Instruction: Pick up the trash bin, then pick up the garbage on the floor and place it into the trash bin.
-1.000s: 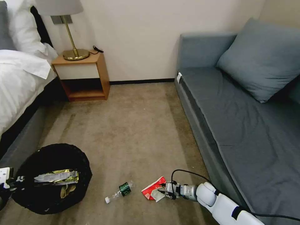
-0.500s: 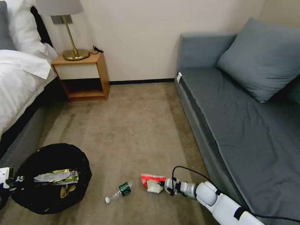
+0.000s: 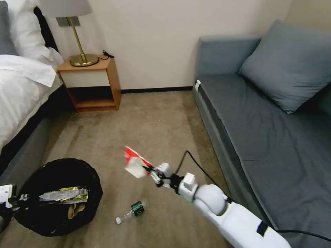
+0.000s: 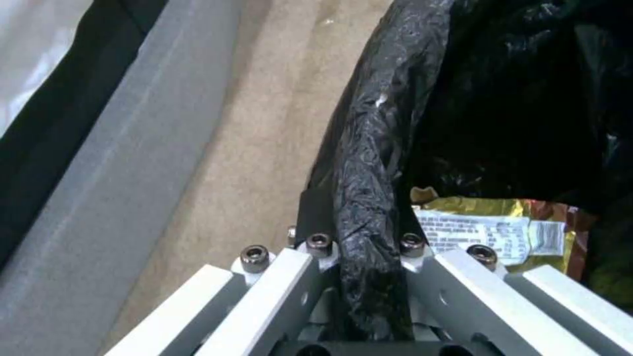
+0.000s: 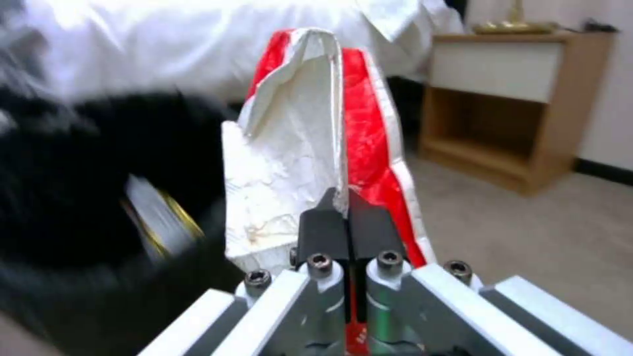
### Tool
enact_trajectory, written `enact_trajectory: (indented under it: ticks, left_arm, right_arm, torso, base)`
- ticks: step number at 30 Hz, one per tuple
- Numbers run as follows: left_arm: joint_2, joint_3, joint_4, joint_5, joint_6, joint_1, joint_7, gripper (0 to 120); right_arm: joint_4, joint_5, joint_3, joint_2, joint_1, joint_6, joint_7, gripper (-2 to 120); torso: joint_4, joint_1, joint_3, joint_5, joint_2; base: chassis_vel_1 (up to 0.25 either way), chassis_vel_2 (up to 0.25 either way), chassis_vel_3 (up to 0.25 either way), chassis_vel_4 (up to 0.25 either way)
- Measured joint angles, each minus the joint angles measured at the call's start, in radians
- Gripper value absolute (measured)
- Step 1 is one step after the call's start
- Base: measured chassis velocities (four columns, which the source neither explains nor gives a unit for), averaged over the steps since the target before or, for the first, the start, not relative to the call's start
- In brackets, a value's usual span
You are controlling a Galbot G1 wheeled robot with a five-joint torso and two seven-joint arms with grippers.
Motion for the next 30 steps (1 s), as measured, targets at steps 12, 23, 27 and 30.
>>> enact_trajectory:
  ticks: [12, 23, 27, 30]
  left_arm:
    - [-0.003, -0.006, -0.014, 0.001, 0.0, 0.006, -0.001, 3]
    - [0.011, -0.013, -0.013, -0.002, 0.0, -0.002, -0.001, 3]
    - [0.01, -0.013, -0.013, -0.003, 0.0, -0.002, -0.001, 3]
    - [0.007, -0.009, -0.014, -0.002, 0.0, -0.001, -0.001, 3]
  right_arm:
    - [-0.151, 0.062, -0.248, 0.253, 0.218, -0.054, 0.152, 0]
    - [-0.278, 0.062, -0.344, 0.404, 0.242, -0.077, 0.207, 0]
    - [-0.292, 0.061, -0.351, 0.421, 0.243, -0.087, 0.218, 6]
    - [-0.292, 0.06, -0.353, 0.423, 0.243, -0.095, 0.224, 14]
  torso:
    - [0.0001, 0.0, 0.0, -0.0002, 0.0]
    - [-0.0003, 0.0, 0.0, -0.0002, 0.0]
    - [-0.0001, 0.0, 0.0, -0.0002, 0.0]
    - [-0.0001, 0.0, 0.0, 0.0, 0.0]
  base:
    - [0.0, 0.0, 0.0, 0.0]
    - [0.0, 0.0, 0.0, 0.0]
    - [0.0, 0.0, 0.0, 0.0]
    - [0.0, 0.0, 0.0, 0.0]
